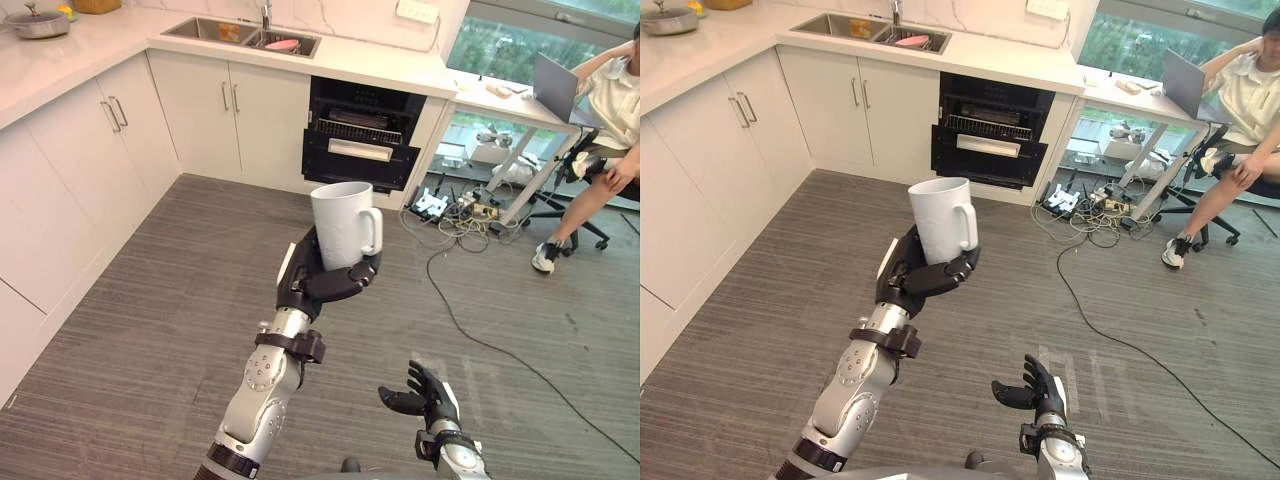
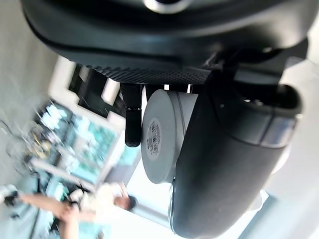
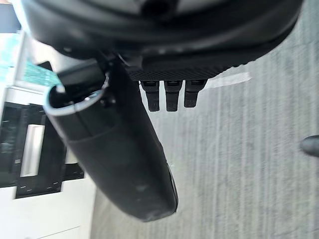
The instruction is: Walk over to the sink, pick up the cup, carry it to the dishwasher, place the cup inside the dishwasher, then close the dishwasher door
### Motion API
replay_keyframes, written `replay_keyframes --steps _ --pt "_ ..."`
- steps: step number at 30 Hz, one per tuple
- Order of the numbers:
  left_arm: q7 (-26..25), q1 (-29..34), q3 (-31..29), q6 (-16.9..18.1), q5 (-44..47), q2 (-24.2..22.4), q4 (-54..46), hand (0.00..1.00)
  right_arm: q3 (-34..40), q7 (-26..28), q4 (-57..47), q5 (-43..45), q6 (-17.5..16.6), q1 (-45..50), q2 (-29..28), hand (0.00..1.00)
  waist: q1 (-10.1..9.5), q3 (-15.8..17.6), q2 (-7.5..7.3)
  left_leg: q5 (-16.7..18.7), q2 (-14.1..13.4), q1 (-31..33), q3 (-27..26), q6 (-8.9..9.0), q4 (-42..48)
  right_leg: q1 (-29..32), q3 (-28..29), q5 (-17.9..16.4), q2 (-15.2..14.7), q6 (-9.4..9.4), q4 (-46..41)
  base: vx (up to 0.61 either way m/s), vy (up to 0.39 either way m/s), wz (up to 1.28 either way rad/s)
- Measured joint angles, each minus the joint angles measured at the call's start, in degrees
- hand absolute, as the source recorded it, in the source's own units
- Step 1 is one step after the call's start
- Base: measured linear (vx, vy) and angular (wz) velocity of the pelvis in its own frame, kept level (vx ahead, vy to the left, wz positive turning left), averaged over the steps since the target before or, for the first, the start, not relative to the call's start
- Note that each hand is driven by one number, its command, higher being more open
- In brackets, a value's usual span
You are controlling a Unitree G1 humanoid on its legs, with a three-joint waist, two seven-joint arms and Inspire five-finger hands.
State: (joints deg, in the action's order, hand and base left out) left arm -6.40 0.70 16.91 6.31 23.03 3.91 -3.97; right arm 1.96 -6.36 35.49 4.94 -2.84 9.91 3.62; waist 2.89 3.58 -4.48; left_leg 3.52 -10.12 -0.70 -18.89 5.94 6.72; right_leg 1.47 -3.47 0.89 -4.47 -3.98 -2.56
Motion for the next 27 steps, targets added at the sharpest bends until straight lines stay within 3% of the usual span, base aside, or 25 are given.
replay_keyframes --steps 3,9,12,15,17,18,19,20,21,22,25,26,27 --pt "-1.2 1.5 -4.3 0.0 -0.2 -0.5 0.0 0.30 0.6 -0.8 0.0 0.0 0.0 -2.3 1.5 0.90 0.14 1.1 1.54 0.2 0.8 1.8 2.8 -0.32 1.1 0.0 -1.8 -0.2 -1.0 -0.30 0.0 0.02 0.027 0.30" --pt "-2.2 5.3 -9.7 0.1 -0.7 -0.4 -0.9 0.30 1.8 -0.9 0.0 -0.4 0.0 -6.1 1.8 0.90 -1.89 1.9 2.52 1.7 0.8 4.0 5.0 -1.00 3.5 -0.8 -4.4 -0.1 -1.3 -0.70 0.9 -0.02 0.015 0.24" --pt "-2.1 9.2 -12.1 0.0 -0.7 -0.7 -3.0 0.30 2.5 -0.9 -0.3 -0.8 0.0 -7.4 2.3 0.90 -2.27 2.8 3.61 5.9 0.0 7.1 5.5 -1.60 10.0 -0.5 -4.5 -1.2 -1.6 -1.35 1.0 -0.02 0.083 -0.02" --pt "-1.9 12.8 -12.8 0.0 -0.7 -1.2 -7.2 0.30 4.5 -1.0 -0.4 -2.2 0.0 -7.1 3.0 0.90 -2.26 3.7 4.09 11.1 1.1 9.4 5.7 -3.07 16.5 3.0 -3.9 -6.8 -4.2 -2.95 -7.9 0.04 0.178 0.04" --pt "-1.5 13.2 -13.2 0.1 -0.7 -1.4 -8.5 0.30 5.6 -1.2 -0.9 -2.8 0.2 -6.7 3.5 0.90 -1.73 4.5 3.83 14.1 3.8 9.1 5.7 -4.40 18.3 7.4 -3.5 -10.6 -8.1 -1.66 -20.9 0.13 0.200 0.12" --pt "-1.5 13.3 -13.5 0.1 -0.7 -1.6 -8.8 0.30 5.6 -1.2 -1.3 -2.9 0.3 -6.7 3.8 0.90 -1.43 4.9 3.82 14.9 5.0 8.6 5.6 -5.39 18.3 11.0 -3.0 -10.3 -9.7 0.20 -28.5 0.23 0.242 0.17" --pt "-1.4 13.3 -14.1 0.1 -1.0 -1.4 -9.4 0.30 5.4 -1.2 -1.3 -2.9 0.4 -6.7 3.7 0.90 -0.83 5.7 3.63 15.4 6.4 6.8 5.9 -6.42 17.3 14.7 -0.6 -8.3 -10.7 3.36 -37.1 0.23 0.210 0.25" --pt "-1.3 13.3 -14.0 0.1 -1.9 -1.4 -9.7 0.30 5.2 -1.1 -1.4 -2.9 0.5 -6.4 3.2 0.90 -0.35 6.2 3.95 16.0 6.7 5.4 6.6 -7.29 17.0 16.1 0.9 -8.1 -10.4 3.82 -40.9 0.33 0.212 0.32" --pt "-1.1 13.2 -13.9 0.3 -2.4 -1.1 -9.8 0.30 5.0 -1.1 -1.8 -2.9 0.5 -6.0 2.5 0.90 -0.08 6.4 4.19 16.9 6.6 4.3 7.2 -7.52 16.7 16.9 1.3 -10.0 -9.1 3.02 -42.4 0.32 0.109 0.23" --pt "-1.1 13.1 -13.8 0.6 -2.6 -0.3 -9.8 0.30 4.1 -1.0 -3.1 -2.9 0.5 -5.5 1.8 0.90 -0.24 6.6 4.35 17.3 6.6 2.5 7.3 -7.43 15.0 18.3 1.2 -12.1 -6.5 2.58 -41.7 0.34 0.086 0.15" --pt "-1.0 11.8 -11.3 0.6 -2.8 0.4 -9.6 0.30 3.6 -0.7 -6.3 -2.9 0.5 -5.3 1.5 0.90 -0.01 7.5 5.32 17.4 6.6 -1.5 9.5 -6.29 10.2 22.7 -1.1 -13.2 -0.6 2.35 -34.8 0.44 0.019 0.45" --pt "-0.9 10.4 -9.5 0.6 -2.8 0.4 -9.3 0.30 3.7 -0.7 -7.4 -2.9 0.5 -5.2 1.9 0.90 0.84 7.5 5.56 17.5 6.5 -3.2 11.6 -5.77 8.2 25.0 -1.2 -11.9 1.5 2.02 -29.0 0.67 -0.059 1.05" --pt "-0.8 9.4 -8.0 0.6 -3.0 0.4 -9.3 0.30 3.7 -0.7 -8.3 -2.9 0.5 -5.2 2.1 0.90 1.47 7.5 5.58 17.8 6.9 -5.0 13.5 -4.50 6.8 26.0 -0.7 -7.2 3.1 2.34 -21.3 0.72 -0.089 1.08"
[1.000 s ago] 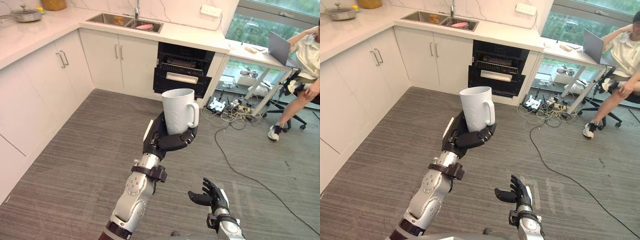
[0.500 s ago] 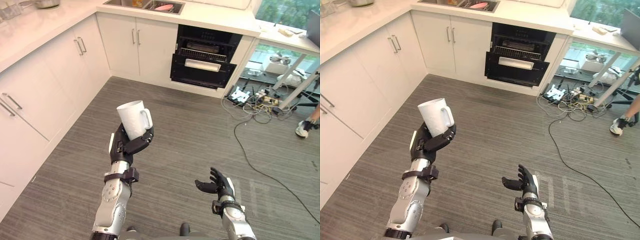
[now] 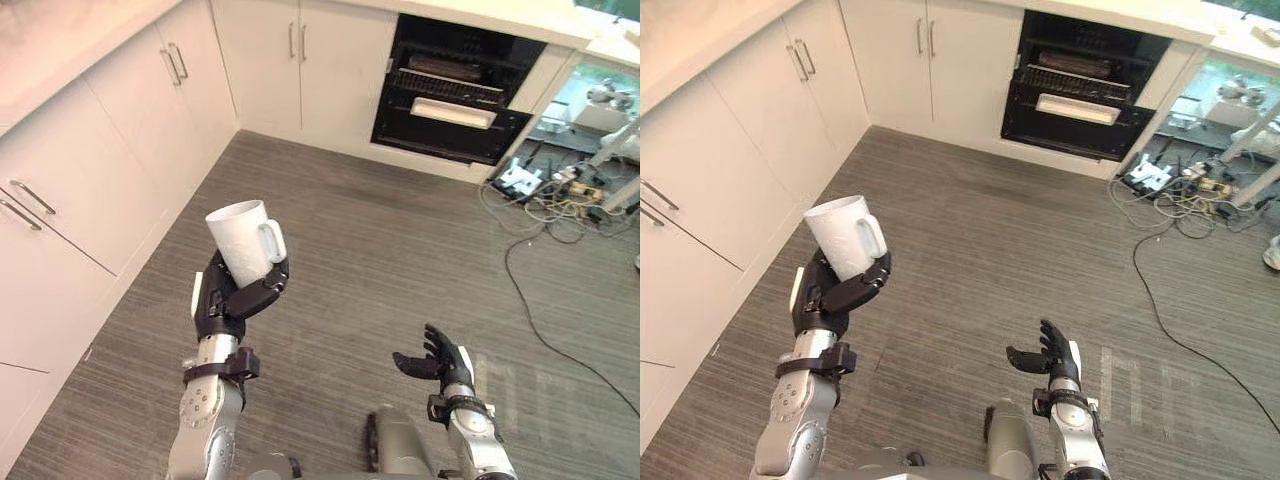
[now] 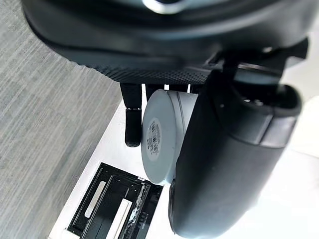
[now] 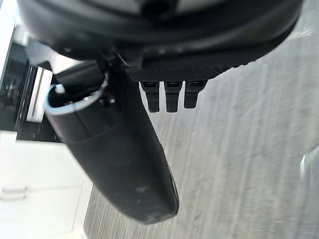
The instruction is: Walk over to the sink, pick up the cup, carry it to the dishwasher, place the cup inside the dishwasher, then close the dishwasher door
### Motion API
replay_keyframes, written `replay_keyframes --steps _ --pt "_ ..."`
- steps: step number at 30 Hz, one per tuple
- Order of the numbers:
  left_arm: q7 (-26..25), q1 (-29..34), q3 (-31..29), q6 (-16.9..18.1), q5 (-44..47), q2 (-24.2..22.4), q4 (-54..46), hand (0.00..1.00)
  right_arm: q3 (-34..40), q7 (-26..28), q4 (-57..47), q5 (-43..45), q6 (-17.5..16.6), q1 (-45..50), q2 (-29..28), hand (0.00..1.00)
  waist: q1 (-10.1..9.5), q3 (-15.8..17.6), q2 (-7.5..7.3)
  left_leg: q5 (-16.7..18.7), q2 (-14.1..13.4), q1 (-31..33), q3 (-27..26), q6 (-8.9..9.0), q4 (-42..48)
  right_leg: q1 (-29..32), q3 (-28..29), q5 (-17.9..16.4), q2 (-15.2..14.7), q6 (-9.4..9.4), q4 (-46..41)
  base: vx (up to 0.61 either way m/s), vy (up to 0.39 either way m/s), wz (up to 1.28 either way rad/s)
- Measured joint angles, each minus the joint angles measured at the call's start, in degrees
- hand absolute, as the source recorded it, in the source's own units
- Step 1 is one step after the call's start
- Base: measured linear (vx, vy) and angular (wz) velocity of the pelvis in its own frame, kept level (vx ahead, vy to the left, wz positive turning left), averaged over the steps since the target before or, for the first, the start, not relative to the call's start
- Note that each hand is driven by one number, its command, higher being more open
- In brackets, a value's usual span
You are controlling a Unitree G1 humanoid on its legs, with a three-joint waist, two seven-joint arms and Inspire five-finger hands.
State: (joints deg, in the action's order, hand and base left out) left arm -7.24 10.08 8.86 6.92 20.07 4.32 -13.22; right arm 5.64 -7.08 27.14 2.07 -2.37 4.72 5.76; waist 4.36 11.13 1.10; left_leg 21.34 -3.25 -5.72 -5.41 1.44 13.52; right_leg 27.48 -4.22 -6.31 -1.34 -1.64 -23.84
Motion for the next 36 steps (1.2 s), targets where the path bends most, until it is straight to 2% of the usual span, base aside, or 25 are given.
replay_keyframes --steps 1,2,3,4,5,7,8,10,13,15,16,17,18,19,21,22,24,25,27,29,31,32,33,34,36 --pt "0.1 -0.5 0.7 0.0 0.0 0.0 0.4 0.30 0.0 0.0 -0.3 0.0 0.0 0.3 0.2 0.90 0.19 0.0 -0.01 0.5 0.0 -1.0 1.0 0.89 0.3 0.1 0.8 5.4 0.7 0.48 1.7 0.67 -0.117 0.91" --pt "0.2 -0.8 1.8 0.1 -0.2 -1.0 2.0 0.30 -0.5 -0.1 -0.1 0.0 0.2 0.4 1.3 0.90 0.13 -0.1 2.43 1.4 -1.9 -2.6 2.2 2.33 2.1 -1.3 -0.6 8.0 1.9 1.62 0.2 0.68 -0.142 0.49" --pt "0.3 -0.9 1.9 -0.2 -0.5 -2.5 2.7 0.30 -1.3 0.1 -1.3 0.0 0.5 0.4 1.4 0.90 -0.31 -0.1 3.37 -0.3 -3.8 -1.2 2.5 4.45 8.7 -3.5 -2.7 4.9 2.4 3.44 -1.1 0.67 -0.158 0.32" --pt "0.3 -0.9 2.1 -0.3 -0.5 -3.1 2.9 0.30 -1.8 0.2 -2.3 0.0 0.6 0.7 1.3 0.90 -0.38 -0.1 3.42 -2.1 -4.1 0.3 2.6 4.83 14.3 -5.3 -3.0 3.5 2.9 3.87 -1.2 0.65 -0.188 0.18" --pt "0.4 -0.6 2.2 -0.4 -0.5 -3.9 3.2 0.30 -2.7 0.4 -5.1 0.0 0.6 2.2 1.2 0.90 -0.51 0.2 3.96 -9.5 -6.3 5.1 2.8 4.33 29.4 -10.3 -3.9 2.0 4.0 4.94 0.4 0.51 -0.155 0.20" --pt "1.2 -0.3 2.8 -0.4 -0.5 -4.1 2.8 0.30 -3.6 -0.3 -10.0 0.1 0.1 4.8 0.6 0.90 -1.88 0.2 4.07 -14.3 -10.5 12.4 1.5 3.66 47.3 -18.8 -3.6 1.1 5.7 5.87 5.4 0.61 -0.150 0.11" --pt "1.9 0.1 3.0 -0.4 -0.5 -4.2 2.1 0.30 -3.8 -0.9 -12.6 0.2 -0.3 5.6 0.1 0.90 -2.69 0.1 3.77 -13.6 -12.7 16.5 -0.7 2.44 53.3 -23.7 -2.8 1.0 6.2 6.10 8.8 0.59 -0.119 -0.07" --pt "2.6 0.2 2.8 -0.3 -0.5 -4.3 1.5 0.30 -3.7 -1.6 -14.9 0.4 -1.4 5.5 -0.4 0.90 -4.14 0.0 3.58 -11.1 -14.9 23.4 -4.5 0.63 55.2 -29.9 -0.7 0.3 5.7 6.85 13.7 0.60 -0.046 -0.31" --pt "2.6 0.1 2.8 -0.3 -0.5 -4.3 1.8 0.30 -3.4 -1.8 -13.9 0.6 -1.4 3.7 -0.4 0.90 -5.16 0.5 2.75 -8.1 -13.9 29.4 -6.9 0.22 46.6 -35.3 0.6 -1.2 3.4 5.65 17.2 0.50 0.086 -0.22" --pt "2.6 0.2 2.9 -0.4 -0.5 -4.3 2.3 0.30 -2.5 -1.9 -11.1 0.6 -1.4 3.0 -0.1 0.90 -5.07 0.5 2.06 -8.8 -8.8 30.1 -5.7 1.08 26.4 -38.7 1.0 -3.4 0.4 3.92 17.8 0.48 0.209 -0.10" --pt "2.6 0.1 2.8 -0.3 -0.5 -4.3 2.2 0.30 -2.2 -1.8 -9.6 0.6 -1.4 2.6 0.4 0.90 -5.04 0.4 2.20 -11.5 -6.3 29.6 -3.4 1.45 16.5 -39.6 1.9 -5.0 -0.6 2.69 17.6 0.50 0.269 -0.35" --pt "2.6 0.1 2.8 -0.2 -0.5 -4.3 2.2 0.30 -2.0 -1.8 -7.7 0.6 -1.4 2.4 0.8 0.90 -5.27 -0.3 3.03 -20.5 -4.3 28.2 -0.7 1.28 8.5 -40.8 3.8 -7.8 -1.4 0.60 17.2 0.50 0.306 -0.43" --pt "2.2 -0.3 2.7 -0.3 -0.5 -3.0 3.0 0.30 -2.1 -1.7 -4.4 0.7 -0.8 1.6 0.0 0.90 -4.79 -0.4 0.58 -20.8 -2.3 27.6 -1.7 -0.50 10.0 -41.2 5.4 -9.0 -3.9 0.19 16.2 0.62 0.370 -0.35" --pt "2.1 -0.4 2.7 -0.5 -0.5 -2.6 3.0 0.30 -2.1 -1.6 -3.7 0.7 -0.5 1.6 -0.1 0.90 -4.68 -0.6 0.17 -19.5 -1.9 28.0 -1.9 -1.61 11.7 -40.7 6.4 -8.9 -4.7 0.12 15.1 0.61 0.368 -0.23" --pt "2.1 -0.1 2.9 -1.0 -0.5 -2.3 3.0 0.30 -2.1 -1.5 -3.0 0.7 -0.1 2.0 -0.2 0.90 -5.06 -0.6 0.03 -11.6 -2.6 28.5 -4.1 -3.32 20.4 -38.9 11.2 -8.8 -5.3 -0.43 7.2 0.57 0.313 -0.42" --pt "2.1 0.2 2.9 -1.0 -0.5 -2.0 3.0 0.30 -2.1 -1.4 -3.0 0.7 0.0 1.9 -0.4 0.90 -5.26 -0.7 -0.21 -10.0 -2.7 27.4 -5.2 -3.62 21.0 -37.1 12.2 -8.6 -5.5 -1.31 2.8 0.47 0.252 -0.75" --pt "2.0 0.5 3.0 -1.0 -0.5 0.3 3.0 0.30 -2.5 -0.9 -3.0 0.6 0.0 0.3 -2.0 0.90 -4.84 -0.7 -1.33 -6.9 -2.0 21.5 -9.1 -4.54 19.0 -27.4 12.7 -2.5 -7.6 -9.62 -19.3 0.37 0.188 -0.79" --pt "1.8 0.6 3.1 -1.4 -0.6 0.9 3.0 0.30 -3.3 -0.7 -3.3 0.6 0.0 -0.1 -2.6 0.90 -4.43 -0.8 -1.46 -5.5 -1.9 17.2 -11.0 -4.77 17.4 -22.4 11.3 -3.0 -8.2 -8.28 -29.5 0.30 0.128 -0.63" --pt "1.0 0.8 3.6 -1.4 -0.6 0.8 2.5 0.30 -4.6 -0.5 -4.1 0.5 0.0 0.1 -3.6 0.90 -4.42 -0.8 -1.51 -4.3 -1.9 11.1 -13.0 -4.57 14.2 -17.6 7.6 -4.9 -8.6 -5.11 -35.7 0.34 0.103 -0.60" --pt "0.9 0.7 5.0 -0.4 -0.6 0.9 1.2 0.30 -6.5 -0.5 -7.8 0.5 -0.1 0.5 -5.3 0.90 -3.99 -1.8 -1.71 -2.3 -2.0 5.1 -15.9 -4.18 9.8 -10.4 -1.2 -7.2 -8.7 -1.53 -31.6 0.43 0.049 -0.64" --pt "1.2 0.5 6.1 -0.1 -0.6 0.9 1.1 0.30 -7.7 -0.4 -9.6 0.5 -0.6 0.1 -5.7 0.90 -2.79 -2.4 -1.84 -1.7 -2.0 2.5 -17.2 -2.54 8.0 -7.5 -8.9 -7.6 -8.6 -0.55 -21.0 0.40 0.005 -0.39" --pt "1.2 0.5 6.3 -0.1 -0.6 0.9 1.4 0.30 -8.2 -0.4 -9.9 0.5 -0.7 -0.3 -5.6 0.90 -2.75 -2.7 -1.78 -1.4 -2.0 0.8 -18.2 -1.86 6.6 -7.0 -12.2 -6.9 -7.8 0.22 -14.0 0.45 -0.011 -0.44" --pt "1.2 0.5 6.3 -0.1 -0.6 0.9 2.4 0.30 -8.6 -0.4 -10.1 0.5 -0.7 -0.7 -5.5 0.90 -2.35 -3.5 -1.94 -1.0 -1.5 -1.1 -19.2 -0.66 4.6 -7.0 -15.6 -3.6 -5.6 1.28 -3.8 0.53 -0.016 -0.28" --pt "1.2 0.4 6.2 -0.1 -0.6 0.8 3.8 0.30 -8.7 -0.5 -10.8 0.4 -0.7 -0.6 -5.3 0.90 -1.14 -3.7 -2.21 -0.5 -0.7 -3.4 -18.4 0.46 2.9 -7.8 -15.5 4.9 -4.2 6.09 1.0 0.68 -0.034 -0.05" --pt "1.4 0.0 6.2 -0.4 -0.6 -1.0 7.8 0.30 -8.4 -0.6 -11.6 0.4 -0.6 -0.3 -3.5 0.90 -0.43 -4.8 0.73 -0.3 -3.3 -4.4 -16.1 1.88 3.7 -9.1 -15.9 5.0 -1.7 7.97 0.9 0.64 -0.063 -0.09"
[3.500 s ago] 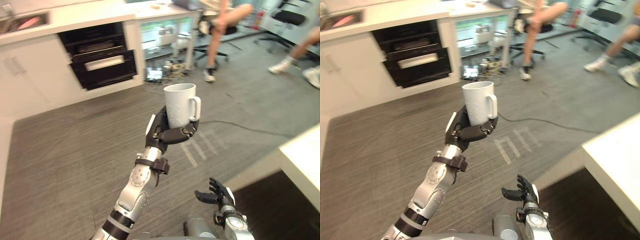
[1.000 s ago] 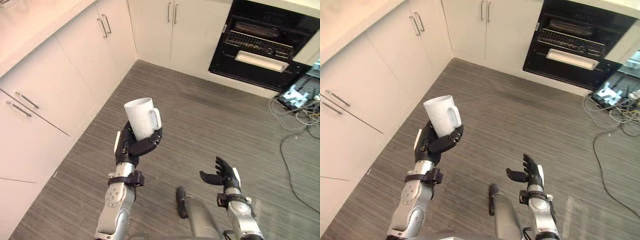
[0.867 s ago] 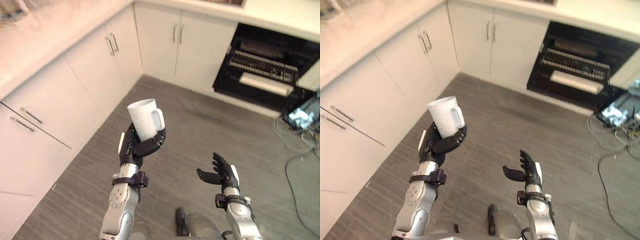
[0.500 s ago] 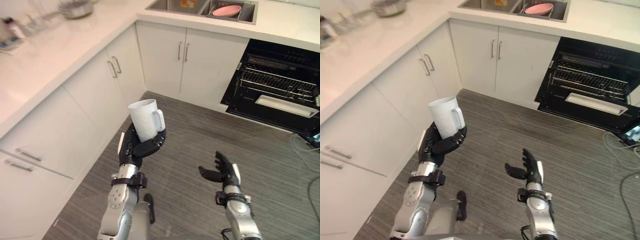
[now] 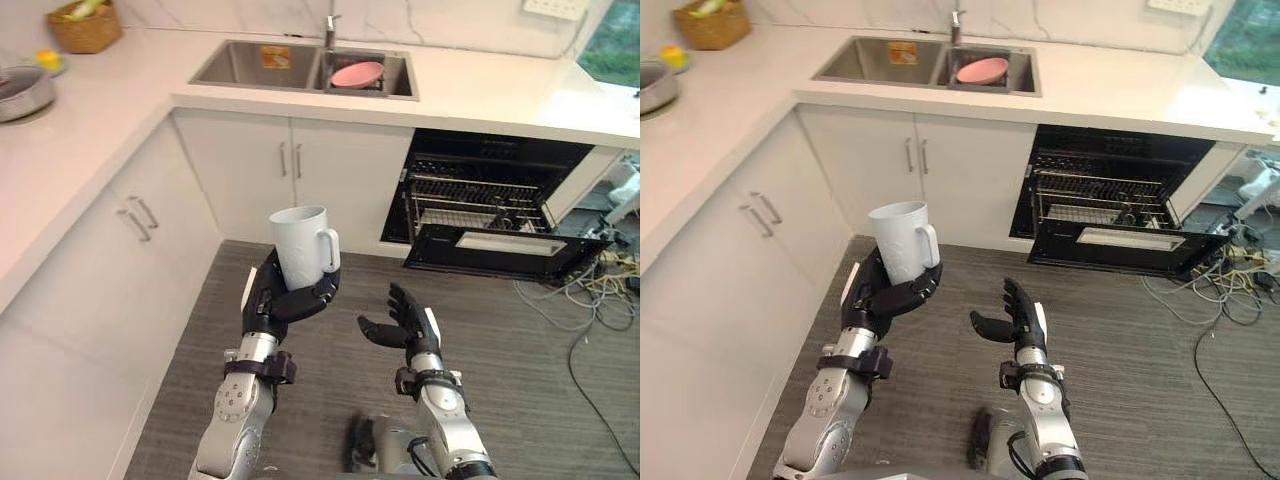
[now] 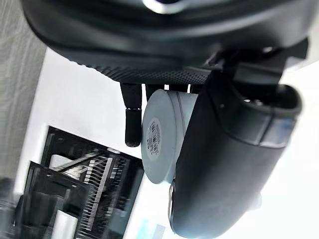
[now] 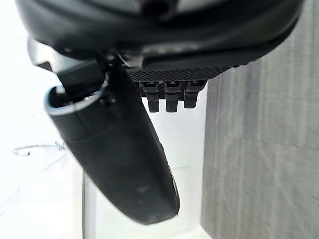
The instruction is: Walk over to the sink, pick up the cup, carry it to the dishwasher, place the cup inside the dishwasher, then close the dishwasher door
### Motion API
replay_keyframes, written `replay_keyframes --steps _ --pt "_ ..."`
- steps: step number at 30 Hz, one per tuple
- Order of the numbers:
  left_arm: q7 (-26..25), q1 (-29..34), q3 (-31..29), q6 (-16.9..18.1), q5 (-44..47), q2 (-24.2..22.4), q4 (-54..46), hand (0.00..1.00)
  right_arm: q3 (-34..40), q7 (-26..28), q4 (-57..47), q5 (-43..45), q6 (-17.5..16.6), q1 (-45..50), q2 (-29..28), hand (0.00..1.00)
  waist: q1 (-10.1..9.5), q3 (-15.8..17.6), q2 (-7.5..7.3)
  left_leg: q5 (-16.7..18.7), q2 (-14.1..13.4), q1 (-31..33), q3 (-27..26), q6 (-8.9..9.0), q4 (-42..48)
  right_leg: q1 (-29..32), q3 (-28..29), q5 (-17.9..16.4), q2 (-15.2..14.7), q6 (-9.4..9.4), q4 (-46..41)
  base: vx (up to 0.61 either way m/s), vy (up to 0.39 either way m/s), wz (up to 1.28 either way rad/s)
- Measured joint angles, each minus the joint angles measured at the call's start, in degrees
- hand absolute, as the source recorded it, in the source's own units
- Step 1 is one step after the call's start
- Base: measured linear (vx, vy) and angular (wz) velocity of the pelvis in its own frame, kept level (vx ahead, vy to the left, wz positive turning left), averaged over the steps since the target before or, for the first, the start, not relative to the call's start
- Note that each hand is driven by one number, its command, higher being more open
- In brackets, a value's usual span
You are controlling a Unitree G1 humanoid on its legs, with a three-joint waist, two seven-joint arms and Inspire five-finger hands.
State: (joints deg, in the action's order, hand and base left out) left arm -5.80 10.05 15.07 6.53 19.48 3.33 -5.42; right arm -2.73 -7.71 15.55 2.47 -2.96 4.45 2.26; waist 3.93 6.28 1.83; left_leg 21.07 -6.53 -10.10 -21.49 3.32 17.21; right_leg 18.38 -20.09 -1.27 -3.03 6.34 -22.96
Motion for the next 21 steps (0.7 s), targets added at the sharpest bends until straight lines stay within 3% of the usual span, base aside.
replay_keyframes --steps 1,2,3,4,5,7,9,10,12,13,14,15,16,17,20,21 --pt "-0.3 -0.4 -0.2 0.0 0.0 -0.4 1.3 0.30 0.2 -0.1 -1.6 0.0 0.0 0.5 0.3 0.90 0.10 0.1 0.40 -0.6 -1.2 0.5 1.8 1.00 3.0 -1.1 0.1 -1.3 1.1 0.02 0.2 0.54 -0.114 -0.28" --pt "-0.4 -0.8 -0.1 -0.3 0.0 -0.8 3.0 0.30 0.4 -0.5 -4.0 0.1 0.0 1.6 0.4 0.90 0.25 0.2 0.52 -2.5 -2.9 2.5 3.8 2.24 11.3 -4.1 0.1 -2.4 2.6 0.39 1.7 0.53 -0.157 -0.21" --pt "-0.4 -0.7 -0.2 -0.6 0.0 -1.0 3.6 0.30 0.5 -0.7 -5.5 0.1 0.0 2.3 0.4 0.90 0.17 0.2 0.56 -4.6 -4.2 4.0 4.7 2.11 17.3 -6.4 0.2 -2.6 3.5 0.44 3.3 0.53 -0.148 -0.29" --pt "-0.4 -0.2 -0.2 -0.8 0.0 -1.4 3.8 0.30 0.0 -1.2 -8.7 0.2 0.0 3.7 0.5 0.90 -0.07 0.4 0.71 -10.5 -6.5 6.9 6.0 1.72 27.5 -10.5 1.2 -2.8 5.0 0.55 6.1 0.53 -0.101 -0.51" --pt "-0.4 0.3 0.0 -0.7 0.0 -1.7 3.6 0.30 -0.1 -1.5 -12.9 0.2 -0.7 5.1 0.0 0.90 -0.72 0.4 0.83 -13.0 -8.8 10.8 7.1 1.70 38.3 -15.2 3.0 -2.8 6.3 0.54 9.6 0.49 -0.032 -0.80" --pt "-0.3 0.1 0.5 -0.5 0.0 -1.7 3.3 0.30 0.1 -2.0 -17.5 0.3 -2.5 4.9 -0.3 0.90 -1.43 0.3 0.70 -10.6 -9.9 17.0 8.0 1.03 45.4 -19.6 6.3 -2.8 6.8 0.53 13.1 0.42 0.009 -0.80" --pt "-0.2 0.0 0.5 -0.5 -0.3 -1.7 3.3 0.30 0.0 -2.0 -19.1 0.9 -4.6 2.8 -0.3 0.90 -1.81 0.4 0.55 -6.4 -8.9 23.2 8.8 -1.07 40.5 -22.5 10.9 -3.0 5.6 0.17 15.2 0.36 0.100 -0.91" --pt "-0.2 0.0 0.5 -0.5 -0.3 -1.7 3.4 0.30 0.0 -2.0 -19.0 0.9 -4.6 2.3 -0.2 0.90 -2.04 0.5 0.55 -5.7 -8.1 24.1 9.4 -1.24 37.4 -22.9 12.2 -3.2 5.2 -0.07 15.3 0.32 0.181 -1.00" --pt "-0.3 0.0 0.4 -0.5 -0.5 -1.7 3.4 0.30 0.0 -1.8 -18.6 2.7 -4.6 2.0 0.2 0.90 -2.64 0.7 0.31 -5.3 -3.0 25.4 15.5 -0.66 20.9 -24.1 16.8 -4.9 2.8 -2.88 14.9 0.38 0.301 -0.90" --pt "-0.3 0.0 0.3 -0.5 -0.5 -1.7 3.4 0.30 0.0 -1.7 -18.2 3.0 -4.6 2.0 0.3 0.90 -2.64 0.7 0.38 -5.9 -1.9 25.4 17.6 -0.19 16.6 -24.4 17.7 -5.4 2.3 -3.75 14.6 0.32 0.286 -0.82" --pt "-0.3 0.0 0.0 -0.5 -0.5 -1.8 3.2 0.30 0.0 -1.5 -17.9 3.1 -4.6 2.0 0.9 0.90 -2.71 0.4 1.55 -9.1 -0.5 24.2 22.1 0.60 6.5 -24.3 19.9 -7.2 2.1 -5.83 13.2 0.30 0.336 -0.90" --pt "-0.6 0.0 -0.2 -0.4 -0.5 -2.1 3.1 0.30 -0.2 -1.2 -17.7 3.6 -4.6 2.2 1.8 0.90 -2.92 0.9 2.46 -17.5 -0.5 22.1 23.6 1.01 3.2 -24.2 22.2 -9.6 2.4 -7.67 11.0 0.29 0.345 -0.98" --pt "-0.9 0.0 -0.4 -0.4 -0.5 -1.2 3.1 0.30 -0.5 -1.1 -17.3 4.6 -4.4 2.7 1.1 0.90 -2.91 0.9 0.91 -16.3 0.8 21.4 21.8 -1.18 4.1 -24.2 23.8 -11.0 0.8 -8.21 9.7 0.34 0.387 -0.74" --pt "-1.3 -0.2 -0.9 -0.4 -0.5 -0.5 3.1 0.30 -1.3 -0.8 -17.5 5.6 -4.4 3.2 0.5 0.90 -2.57 0.5 -0.43 -14.9 1.9 21.7 20.5 -2.21 5.1 -23.4 24.7 -12.1 -1.0 -9.48 8.8 0.22 0.227 -0.50" --pt "-2.4 -0.2 -1.3 -0.4 -0.7 0.2 3.0 0.30 -3.4 0.5 -18.5 7.7 -4.4 3.1 0.2 0.90 -3.08 0.4 -0.83 -10.9 2.6 20.8 14.7 -4.80 7.6 -19.4 26.6 -13.3 -3.1 -10.74 1.2 0.25 0.256 -0.88" --pt "-2.8 -0.2 -1.3 -0.4 -0.9 0.2 2.9 0.30 -4.5 0.9 -18.5 8.1 -4.4 2.8 -0.4 0.90 -3.16 0.6 -1.15 -10.3 2.7 19.3 12.5 -5.44 7.0 -16.5 25.8 -13.1 -3.9 -11.99 -4.8 0.17 0.166 -0.91"
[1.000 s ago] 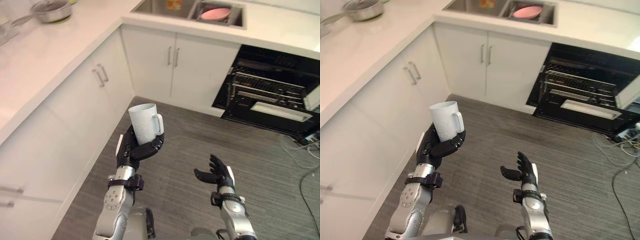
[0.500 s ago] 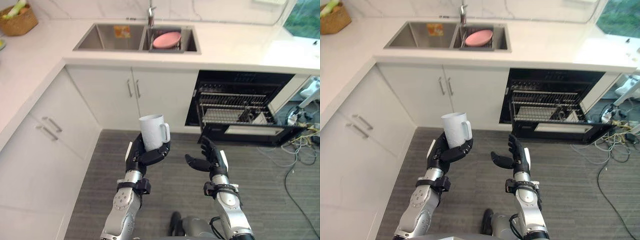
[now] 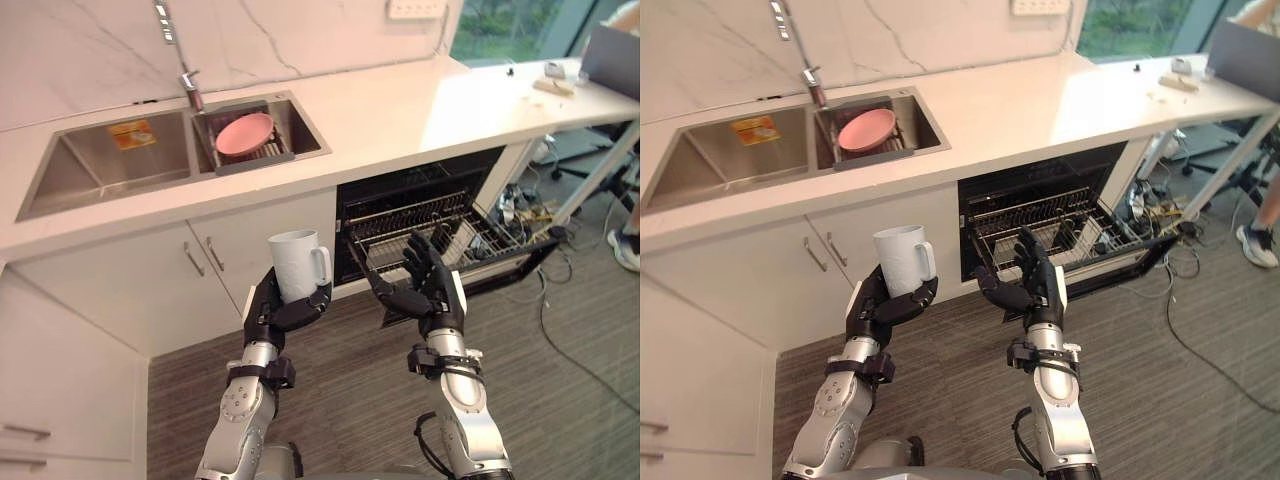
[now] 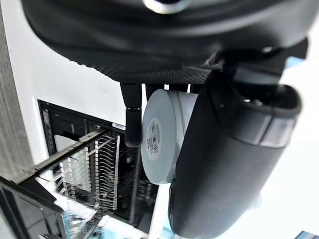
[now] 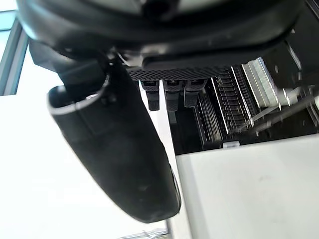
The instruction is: Walk over to the sink, pick up the cup, carry it to the dishwasher, place the cup inside the dishwasher, then close the dishwasher door
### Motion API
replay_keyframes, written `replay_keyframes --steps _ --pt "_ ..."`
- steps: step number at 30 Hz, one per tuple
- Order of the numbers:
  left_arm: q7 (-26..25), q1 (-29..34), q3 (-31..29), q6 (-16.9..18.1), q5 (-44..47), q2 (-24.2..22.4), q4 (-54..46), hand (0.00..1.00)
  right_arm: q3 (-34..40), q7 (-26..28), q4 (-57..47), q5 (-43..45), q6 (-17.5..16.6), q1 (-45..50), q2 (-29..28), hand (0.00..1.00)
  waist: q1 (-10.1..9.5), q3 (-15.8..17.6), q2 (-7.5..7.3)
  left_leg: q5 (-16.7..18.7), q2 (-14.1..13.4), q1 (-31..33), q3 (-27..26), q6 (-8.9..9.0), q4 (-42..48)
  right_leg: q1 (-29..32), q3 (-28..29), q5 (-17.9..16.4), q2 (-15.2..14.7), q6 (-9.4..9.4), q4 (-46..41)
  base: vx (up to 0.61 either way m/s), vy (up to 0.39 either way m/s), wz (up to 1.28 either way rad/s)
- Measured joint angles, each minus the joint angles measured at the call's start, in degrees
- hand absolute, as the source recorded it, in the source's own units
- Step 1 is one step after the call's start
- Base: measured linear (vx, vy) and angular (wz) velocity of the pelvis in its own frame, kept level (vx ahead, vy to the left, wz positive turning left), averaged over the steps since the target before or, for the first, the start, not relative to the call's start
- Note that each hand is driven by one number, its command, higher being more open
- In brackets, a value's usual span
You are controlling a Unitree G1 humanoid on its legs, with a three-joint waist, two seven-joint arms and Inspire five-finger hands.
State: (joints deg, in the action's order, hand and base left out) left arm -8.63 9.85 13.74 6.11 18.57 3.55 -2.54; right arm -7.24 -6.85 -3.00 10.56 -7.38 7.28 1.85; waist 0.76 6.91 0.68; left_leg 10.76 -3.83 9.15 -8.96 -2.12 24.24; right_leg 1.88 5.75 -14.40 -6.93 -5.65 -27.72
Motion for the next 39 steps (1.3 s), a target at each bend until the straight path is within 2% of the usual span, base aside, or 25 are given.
replay_keyframes --steps 1,2,4,5,7,8,9,10,11,12,13,15,17,18,20,21,23,24,25,26,27,29,30,33,39 --pt "-0.3 0.1 0.1 0.0 -0.1 0.2 0.0 0.30 -1.3 0.6 0.0 1.0 0.0 -0.2 -0.6 0.90 -0.15 0.3 -0.47 0.6 0.2 -3.2 -2.8 -0.93 -1.3 3.8 -2.5 1.1 -1.8 -2.07 -8.4 0.26 0.194 -1.01" --pt "-0.4 0.5 0.3 0.0 -0.3 0.3 -0.1 0.30 -2.6 1.2 0.0 1.2 0.0 -0.3 -1.2 0.90 0.42 0.3 -0.46 1.1 0.2 -6.6 -4.4 -1.50 -3.0 5.3 -6.6 0.7 -3.7 -1.41 -12.9 0.26 0.165 -0.86" --pt "-0.4 0.4 0.2 0.1 -0.5 0.3 -0.7 0.30 -3.8 2.2 -0.2 1.3 -0.1 -0.6 -1.3 0.90 0.44 0.2 -0.49 1.3 -0.1 -9.9 -6.5 -1.55 -5.7 7.4 -11.0 -0.5 -4.4 0.62 -14.3 0.19 0.063 -0.64" --pt "-0.5 0.4 0.0 1.0 -0.5 0.3 -1.9 0.30 -4.7 3.3 -0.5 1.7 -0.5 -1.9 -1.0 0.90 0.41 0.2 -0.45 1.6 -0.6 -11.2 -8.2 -1.22 -7.5 10.2 -15.3 -1.3 -4.4 2.15 -12.6 0.17 -0.003 -0.75" --pt "-0.5 0.3 -0.9 1.9 -0.5 0.2 -2.2 0.30 -5.1 4.5 -0.4 1.9 -0.5 -3.8 -0.4 0.90 0.33 0.2 -0.40 2.2 -1.8 -12.3 -10.2 -0.34 -8.2 12.0 -20.9 -1.5 -3.7 3.32 -7.2 0.19 -0.053 -0.65" --pt "-0.5 0.4 -1.7 1.9 -0.6 0.3 -2.1 0.30 -5.7 5.1 -0.4 2.9 -0.6 -4.8 0.1 0.90 0.30 0.1 -0.31 2.9 -2.7 -13.1 -11.5 0.83 -8.1 12.0 -24.4 0.5 -2.1 5.11 0.2 0.30 -0.125 -0.53" --pt "-0.7 0.5 -2.5 1.9 -0.5 0.5 -1.8 0.30 -6.2 5.5 -0.6 3.4 -0.9 -4.9 0.4 0.90 0.55 -0.1 -0.96 4.1 -2.7 -13.6 -11.7 2.35 -7.3 11.3 -24.2 9.4 -0.3 7.97 6.2 0.32 -0.121 -0.35" --pt "-0.8 0.2 -2.8 1.9 -0.6 0.1 -0.5 0.30 -6.2 5.7 -0.5 3.6 -1.1 -4.7 1.1 0.90 1.04 0.1 0.29 5.1 -3.6 -14.0 -11.2 3.14 -6.4 10.4 -24.6 9.3 0.5 7.76 6.1 0.31 -0.121 -0.23" --pt "-1.0 0.4 -3.3 1.9 -0.6 -0.9 0.9 0.30 -6.5 5.9 -0.5 3.9 -1.1 -4.1 2.8 0.90 1.13 -0.3 1.82 5.3 -5.3 -14.4 -10.5 3.60 -5.8 9.3 -24.6 8.8 2.1 8.31 7.2 0.25 -0.097 -0.17" --pt "-1.1 0.3 -3.4 1.9 -0.6 -1.4 1.3 0.30 -6.5 6.1 -0.6 4.0 -1.1 -4.0 4.1 0.90 1.36 -0.2 2.57 5.3 -6.2 -14.4 -9.7 4.00 -5.2 8.7 -24.6 8.5 3.2 8.59 8.0 0.29 -0.157 -0.20" --pt "-1.1 -0.2 -3.8 1.9 -0.6 -1.5 1.5 0.30 -6.3 6.4 -0.6 4.1 -1.1 -3.8 4.9 0.90 1.69 0.0 2.94 5.2 -7.1 -13.7 -8.6 4.29 -3.0 7.6 -24.9 8.4 4.2 8.75 9.3 0.26 -0.166 -0.10" --pt "-1.1 -1.2 -4.0 1.8 -0.6 -2.0 3.1 0.30 -4.8 6.5 -0.9 6.2 -1.1 -1.9 5.3 0.90 1.71 0.6 3.59 3.1 -10.7 -11.0 -6.6 5.75 9.8 1.8 -24.6 8.2 6.9 9.09 13.6 0.27 -0.154 -0.12" --pt "-1.1 -1.2 -4.7 2.0 -0.6 -2.4 3.1 0.30 -4.7 6.6 -2.8 8.7 -1.1 -0.5 5.5 0.90 1.37 0.8 3.82 -0.5 -12.4 -8.2 -5.1 5.91 19.9 -2.5 -23.0 8.2 7.8 9.30 16.7 0.21 -0.071 -0.32" --pt "-1.1 -1.3 -4.9 2.1 -0.6 -2.4 3.0 0.30 -4.7 6.7 -3.9 9.4 -1.1 -0.2 5.4 0.90 1.30 0.7 3.94 0.2 -12.6 -7.3 -4.6 6.10 21.4 -3.1 -22.4 8.2 7.7 9.30 17.3 0.21 -0.036 -0.45" --pt "-1.1 -2.5 -5.7 2.3 -0.6 -2.4 3.0 0.30 -4.5 7.2 -7.0 11.4 -1.8 -0.1 5.4 0.90 1.34 0.7 4.05 4.2 -12.3 -3.1 -4.0 5.98 20.4 -4.1 -20.5 8.3 7.5 9.22 18.8 0.21 0.002 -0.41" --pt "-1.1 -2.7 -6.1 2.3 -0.6 -2.4 3.0 0.30 -4.5 7.3 -7.2 11.9 -1.9 -0.2 5.5 0.90 1.19 0.8 3.89 5.0 -12.0 -2.5 -3.6 6.00 18.7 -4.3 -19.9 8.3 7.3 9.21 18.9 0.21 0.055 -0.52" --pt "-1.5 -3.0 -6.8 2.3 -0.6 -2.4 3.0 0.30 -4.5 7.8 -7.2 12.5 -1.9 -0.3 5.7 0.90 0.46 0.8 3.82 5.3 -9.6 -1.5 -0.6 6.38 10.1 -4.8 -17.8 8.4 6.4 8.98 19.1 0.15 0.107 -0.55" --pt "-1.5 -3.1 -7.1 2.3 -0.7 -2.4 3.0 0.30 -4.5 8.0 -7.1 12.9 -1.9 -0.3 6.2 0.90 0.34 0.8 3.91 3.7 -7.9 -1.8 1.5 6.23 2.8 -4.9 -16.9 8.4 5.9 8.63 19.1 0.13 0.173 -0.46" --pt "-1.6 -3.4 -7.4 2.3 -1.2 -2.4 3.0 0.30 -4.5 8.3 -7.1 13.0 -1.9 -0.3 6.9 0.90 0.33 0.5 4.50 -3.3 -7.2 -2.0 2.7 5.72 -4.0 -5.0 -16.4 8.3 6.2 7.20 19.1 0.13 0.183 -0.39" --pt "-1.8 -3.7 -7.5 2.3 -1.8 -2.4 3.0 0.30 -4.5 8.4 -7.2 13.0 -1.9 -0.3 7.3 0.90 0.33 0.4 5.01 -4.8 -7.4 -1.9 3.1 6.17 -5.7 -5.3 -16.0 8.1 6.6 6.38 19.5 0.13 0.201 -0.17" --pt "-2.0 -4.2 -7.5 2.3 -1.8 -1.6 3.1 0.30 -4.5 8.8 -6.8 13.0 -1.7 0.1 7.0 0.90 0.66 0.3 4.06 -4.6 -6.5 -3.1 3.0 6.95 -7.7 -5.9 -15.7 8.4 5.8 5.69 20.4 0.09 0.163 -0.04" --pt "-2.3 -4.2 -7.7 2.3 -1.8 -0.4 3.0 0.30 -4.8 9.9 -6.9 13.1 -1.7 0.3 6.7 0.90 0.82 0.1 2.68 -6.7 -4.3 -5.5 1.8 5.95 -12.4 -6.0 -15.3 8.7 3.9 4.99 21.0 0.09 0.158 0.01" --pt "-2.4 -4.2 -7.6 2.3 -2.0 -0.2 3.0 0.30 -5.0 10.9 -6.9 13.2 -1.7 0.2 6.7 0.90 0.94 0.0 2.62 -8.2 -2.8 -7.1 1.6 5.32 -15.7 -6.2 -15.3 8.7 2.7 4.42 21.2 0.07 0.128 0.07" --pt "-2.3 -4.2 -7.6 2.3 -2.9 -0.1 2.9 0.30 -5.9 11.7 -6.9 14.2 -1.5 0.1 6.5 0.90 0.85 -0.1 2.68 -11.3 -0.6 -10.8 1.4 4.38 -22.3 -7.3 -15.4 9.0 1.1 3.50 22.1 0.03 0.088 0.10" --pt "-0.9 -4.2 -4.8 2.3 -3.2 0.0 2.7 0.30 -7.2 12.1 -6.6 14.2 -0.7 -0.2 6.4 0.90 0.94 -0.2 2.56 -14.4 0.4 -13.6 1.0 4.01 -28.4 -7.8 -15.4 9.7 0.7 2.39 23.1 -0.01 0.014 0.00"
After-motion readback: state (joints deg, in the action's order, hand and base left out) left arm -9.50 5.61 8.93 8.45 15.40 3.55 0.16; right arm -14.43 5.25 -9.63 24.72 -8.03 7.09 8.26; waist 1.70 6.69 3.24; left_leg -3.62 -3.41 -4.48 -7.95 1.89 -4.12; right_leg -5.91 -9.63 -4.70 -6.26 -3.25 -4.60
